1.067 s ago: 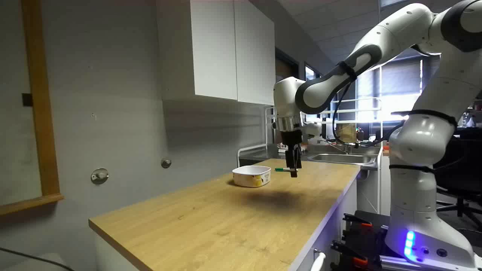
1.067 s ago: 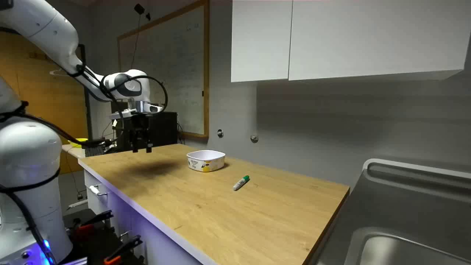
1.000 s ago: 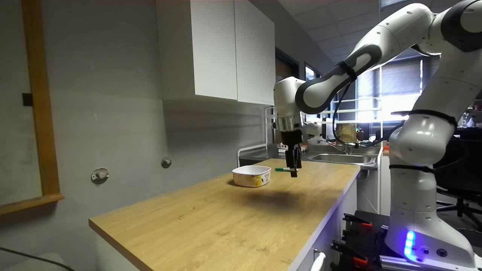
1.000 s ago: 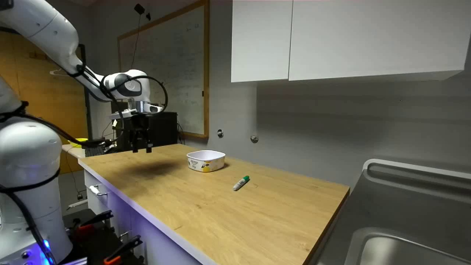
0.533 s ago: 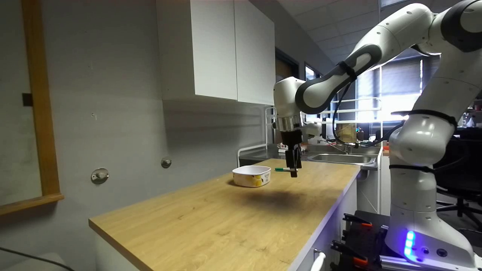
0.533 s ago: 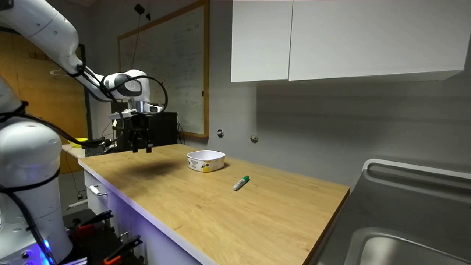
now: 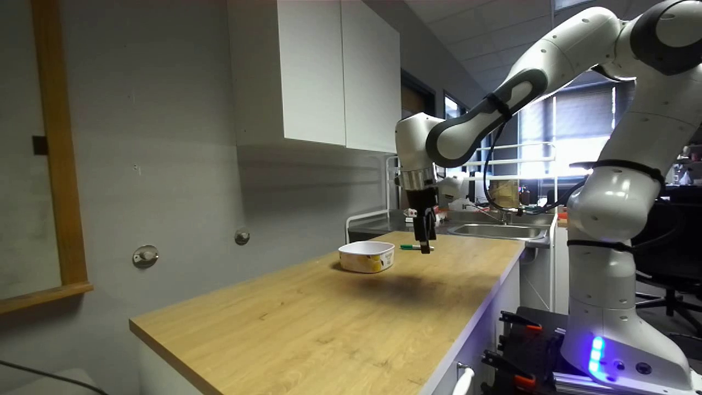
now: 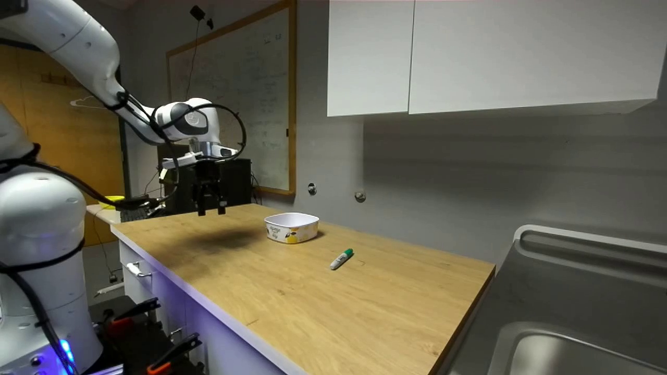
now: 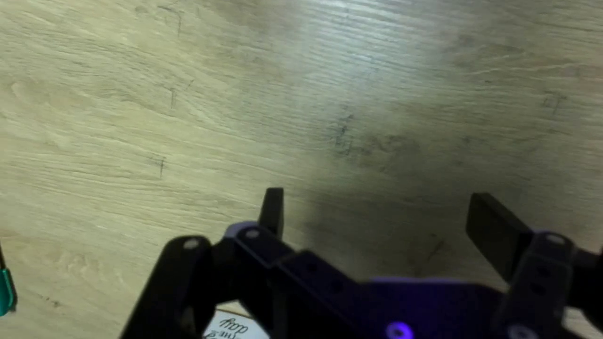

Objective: Put the marker in the container.

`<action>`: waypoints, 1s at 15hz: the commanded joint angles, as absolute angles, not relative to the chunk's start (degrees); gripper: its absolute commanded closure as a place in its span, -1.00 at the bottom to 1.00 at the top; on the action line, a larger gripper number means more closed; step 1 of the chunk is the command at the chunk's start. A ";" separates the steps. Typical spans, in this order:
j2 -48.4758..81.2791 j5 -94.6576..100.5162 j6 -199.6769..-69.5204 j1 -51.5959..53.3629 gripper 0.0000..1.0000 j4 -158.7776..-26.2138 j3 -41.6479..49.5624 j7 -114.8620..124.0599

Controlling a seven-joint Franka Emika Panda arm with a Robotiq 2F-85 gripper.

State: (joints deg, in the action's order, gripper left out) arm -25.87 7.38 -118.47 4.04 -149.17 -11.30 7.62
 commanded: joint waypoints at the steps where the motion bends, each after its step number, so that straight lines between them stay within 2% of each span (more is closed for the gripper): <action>1: -20.46 11.30 -116.86 1.93 -1.00 -143.38 -8.04 4.59; 15: 6.31 12.78 -108.42 -5.40 -1.00 -111.80 5.21 -19.88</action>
State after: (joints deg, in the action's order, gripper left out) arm -0.39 12.22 -112.44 -4.54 -120.28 4.17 -15.46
